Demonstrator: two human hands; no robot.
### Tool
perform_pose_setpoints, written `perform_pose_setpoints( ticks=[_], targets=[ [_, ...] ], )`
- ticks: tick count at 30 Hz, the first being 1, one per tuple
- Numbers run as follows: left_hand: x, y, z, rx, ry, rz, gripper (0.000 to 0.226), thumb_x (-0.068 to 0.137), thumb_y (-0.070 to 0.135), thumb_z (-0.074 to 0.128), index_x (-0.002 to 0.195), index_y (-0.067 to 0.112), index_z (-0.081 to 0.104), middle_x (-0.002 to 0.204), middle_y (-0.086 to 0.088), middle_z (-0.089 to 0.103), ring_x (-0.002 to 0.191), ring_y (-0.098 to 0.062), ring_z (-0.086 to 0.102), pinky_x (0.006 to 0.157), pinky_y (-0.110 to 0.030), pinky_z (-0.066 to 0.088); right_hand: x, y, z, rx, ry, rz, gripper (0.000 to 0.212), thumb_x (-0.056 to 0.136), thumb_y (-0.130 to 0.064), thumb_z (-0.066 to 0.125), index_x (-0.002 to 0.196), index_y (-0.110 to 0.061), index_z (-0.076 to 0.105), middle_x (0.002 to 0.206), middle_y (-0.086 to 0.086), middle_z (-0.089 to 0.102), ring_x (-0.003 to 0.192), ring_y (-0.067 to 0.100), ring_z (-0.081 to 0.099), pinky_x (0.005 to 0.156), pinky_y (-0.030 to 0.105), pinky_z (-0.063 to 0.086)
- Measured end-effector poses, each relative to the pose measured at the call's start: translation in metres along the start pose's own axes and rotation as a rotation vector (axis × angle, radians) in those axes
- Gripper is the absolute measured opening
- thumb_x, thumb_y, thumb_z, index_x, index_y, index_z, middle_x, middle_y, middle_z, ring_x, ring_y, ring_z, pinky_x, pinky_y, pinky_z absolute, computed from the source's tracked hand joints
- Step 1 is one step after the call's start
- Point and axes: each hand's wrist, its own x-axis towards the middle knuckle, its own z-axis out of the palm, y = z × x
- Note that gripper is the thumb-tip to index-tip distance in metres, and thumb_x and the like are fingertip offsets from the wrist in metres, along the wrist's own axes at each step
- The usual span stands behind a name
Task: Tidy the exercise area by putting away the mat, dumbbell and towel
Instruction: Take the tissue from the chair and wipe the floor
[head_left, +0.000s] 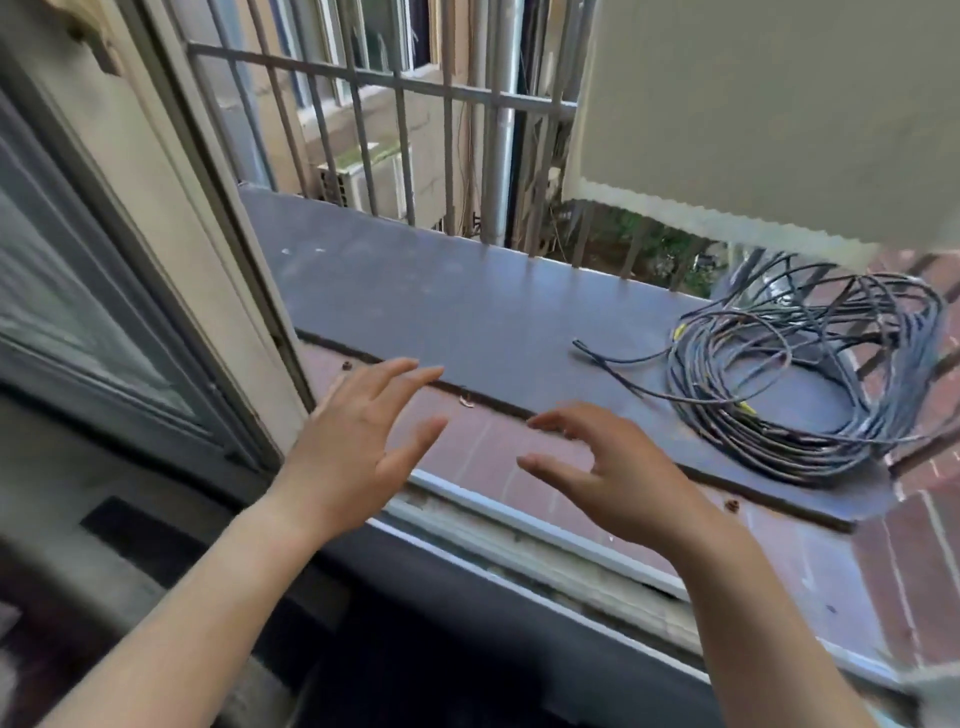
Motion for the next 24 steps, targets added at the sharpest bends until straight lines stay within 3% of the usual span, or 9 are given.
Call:
perform_pose_setpoints(
  ticks=[8,15,20,24],
  targets=[
    [-0.062,0.011,0.024,0.041,0.056,-0.319,0.064,0.085,0.064,0.024,0.138,0.032,0.040,0.141,0.010,0.041,0.134,-0.011,0.032,0.112,-0.037,0.027,0.005,-0.002,0.008,-0.032,-0.207,-0.202,0.044,0.084,-0.055,0.055,0.123,-0.035,0.051,0.127,-0.018,0.050,0.112,-0.003,0.042,0.084,0.009,0.026],
    [-0.126,0.059,0.030,0.056,0.161,-0.600,0.064,0.084,0.065,0.028,0.137,0.032,0.042,0.139,0.011,0.042,0.128,-0.009,0.037,0.110,-0.027,0.027,-0.012,-0.004,0.029,0.049,-0.372,-0.431,0.045,0.084,-0.054,0.055,0.122,-0.030,0.054,0.123,-0.012,0.054,0.113,0.006,0.049,0.090,0.020,0.037],
    [-0.199,0.089,0.038,0.168,0.199,-0.864,0.065,0.082,0.065,0.021,0.137,0.035,0.040,0.141,0.013,0.039,0.131,-0.008,0.031,0.108,-0.033,0.029,-0.037,-0.027,0.070,0.099,-0.542,-0.631,0.044,0.083,-0.055,0.056,0.117,-0.027,0.058,0.115,-0.011,0.057,0.106,0.008,0.054,0.088,0.025,0.044],
    [-0.262,0.114,0.034,0.203,0.282,-1.029,0.067,0.082,0.066,0.020,0.137,0.033,0.040,0.142,0.010,0.040,0.133,-0.012,0.031,0.111,-0.039,0.028,-0.066,-0.051,0.090,0.110,-0.681,-0.768,0.045,0.084,-0.053,0.056,0.121,-0.027,0.056,0.115,-0.011,0.056,0.105,0.005,0.054,0.085,0.019,0.041]
  ],
)
